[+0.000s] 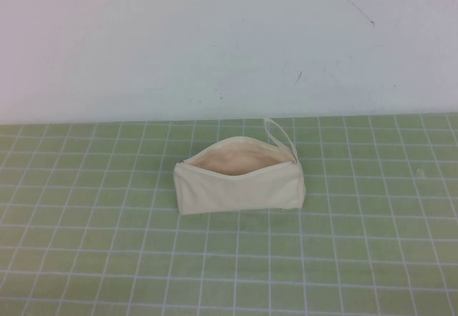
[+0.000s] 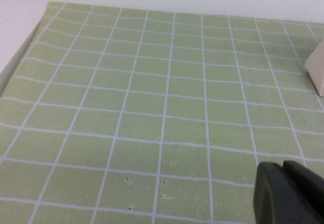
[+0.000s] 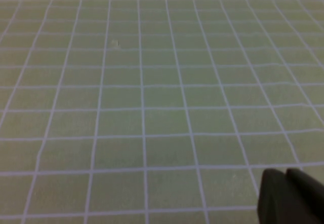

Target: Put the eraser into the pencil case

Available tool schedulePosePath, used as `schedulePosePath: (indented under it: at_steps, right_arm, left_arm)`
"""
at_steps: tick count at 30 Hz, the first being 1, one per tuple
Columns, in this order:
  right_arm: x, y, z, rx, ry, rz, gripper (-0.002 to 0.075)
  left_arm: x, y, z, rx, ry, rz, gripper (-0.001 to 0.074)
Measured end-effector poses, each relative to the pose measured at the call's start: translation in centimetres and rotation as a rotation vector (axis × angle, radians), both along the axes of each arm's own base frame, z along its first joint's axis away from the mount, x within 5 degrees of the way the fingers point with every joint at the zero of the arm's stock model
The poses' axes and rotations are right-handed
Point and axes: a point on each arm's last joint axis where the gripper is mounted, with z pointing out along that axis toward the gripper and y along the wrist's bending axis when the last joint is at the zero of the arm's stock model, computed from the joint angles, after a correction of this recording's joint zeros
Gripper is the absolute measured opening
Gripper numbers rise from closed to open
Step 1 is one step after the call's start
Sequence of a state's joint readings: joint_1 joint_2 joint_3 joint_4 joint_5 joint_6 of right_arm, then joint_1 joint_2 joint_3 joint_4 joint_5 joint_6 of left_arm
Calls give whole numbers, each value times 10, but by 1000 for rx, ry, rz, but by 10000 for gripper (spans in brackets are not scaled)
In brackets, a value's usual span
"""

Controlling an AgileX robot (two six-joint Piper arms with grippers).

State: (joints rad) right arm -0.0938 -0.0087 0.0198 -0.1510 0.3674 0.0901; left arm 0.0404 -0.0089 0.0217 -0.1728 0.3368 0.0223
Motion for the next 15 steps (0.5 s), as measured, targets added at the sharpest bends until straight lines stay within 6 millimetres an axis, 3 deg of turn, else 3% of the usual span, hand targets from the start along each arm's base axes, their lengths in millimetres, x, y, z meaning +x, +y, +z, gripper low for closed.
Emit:
schedulePosePath:
  at_steps: [15]
  right_arm:
    - [0,1,0,9,-5,16,0]
  left_arm:
    - [0,0,0,0,0,0,-4]
